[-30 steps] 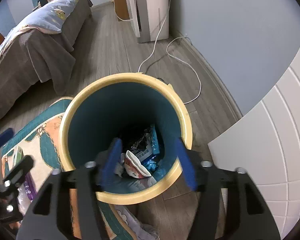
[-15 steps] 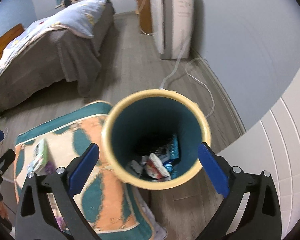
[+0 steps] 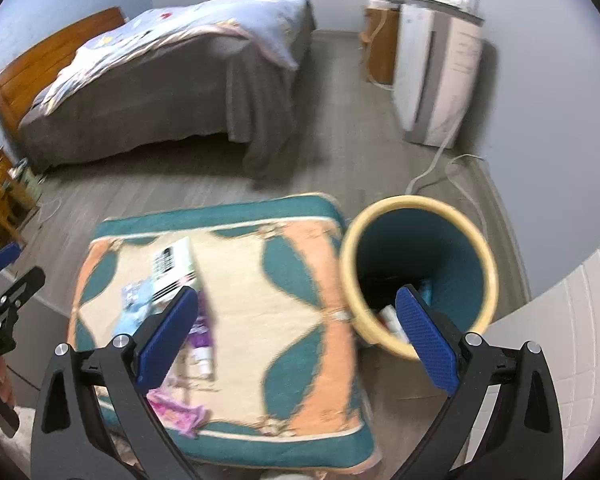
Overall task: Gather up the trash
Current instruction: 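Move both open tools back over the cushion, then grasp the pink wrapper with the right tool while the left grasps white tissue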
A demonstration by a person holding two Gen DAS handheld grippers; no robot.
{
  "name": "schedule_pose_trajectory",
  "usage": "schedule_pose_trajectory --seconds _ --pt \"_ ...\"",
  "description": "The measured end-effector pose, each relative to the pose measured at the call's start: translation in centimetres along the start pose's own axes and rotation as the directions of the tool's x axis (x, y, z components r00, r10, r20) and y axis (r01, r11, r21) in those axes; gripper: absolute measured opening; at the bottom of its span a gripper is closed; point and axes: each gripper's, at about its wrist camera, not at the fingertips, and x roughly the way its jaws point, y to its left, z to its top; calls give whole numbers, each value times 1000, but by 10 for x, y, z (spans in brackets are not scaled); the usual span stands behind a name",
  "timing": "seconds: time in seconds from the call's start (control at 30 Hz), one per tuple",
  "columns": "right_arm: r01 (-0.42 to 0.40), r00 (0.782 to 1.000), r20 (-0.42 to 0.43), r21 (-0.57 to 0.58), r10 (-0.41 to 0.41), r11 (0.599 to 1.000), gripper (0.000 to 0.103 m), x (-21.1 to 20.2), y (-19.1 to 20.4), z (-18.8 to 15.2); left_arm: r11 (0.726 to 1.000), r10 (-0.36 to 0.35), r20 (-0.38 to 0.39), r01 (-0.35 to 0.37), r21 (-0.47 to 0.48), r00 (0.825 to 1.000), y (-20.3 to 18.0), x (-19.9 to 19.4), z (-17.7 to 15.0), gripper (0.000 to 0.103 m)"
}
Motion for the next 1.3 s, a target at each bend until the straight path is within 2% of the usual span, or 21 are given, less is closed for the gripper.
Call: schedule_pose_trajectory --seconds 0.2,0.47,0.57,0.77,0.9,1.1,1.2,1.3 --pt "-33 999 -33 -99 30 995 97 3 50 -14 999 35 -13 -36 -24 999 18 -11 -21 97" --pt "-45 994 -101 -129 32 991 97 24 95 -50 996 65 -25 -66 -59 998 32 -21 -51 97" --pt "-32 990 -139 -135 13 990 97 34 105 -66 996 55 -37 -57 -74 998 35 -22 -63 97" --pt "9 986 -165 -159 -36 987 97 42 116 -93 995 53 -69 -59 -81 996 34 -15 -86 97" --pt "45 986 -153 -174 -72 984 97 50 119 -105 994 48 -120 -59 -93 992 34 1 -105 97" --pt "41 980 -187 -135 -66 990 97 71 114 -121 992 56 -180 -76 -103 982 45 29 -132 97" --pt "41 969 -234 -157 -77 987 97 87 114 -133 988 12 -213 -45 -151 977 51 40 -148 97" --pt "19 964 -259 -171 -63 985 97 99 114 -142 990 -14 -223 -17 -139 975 48 43 -155 97"
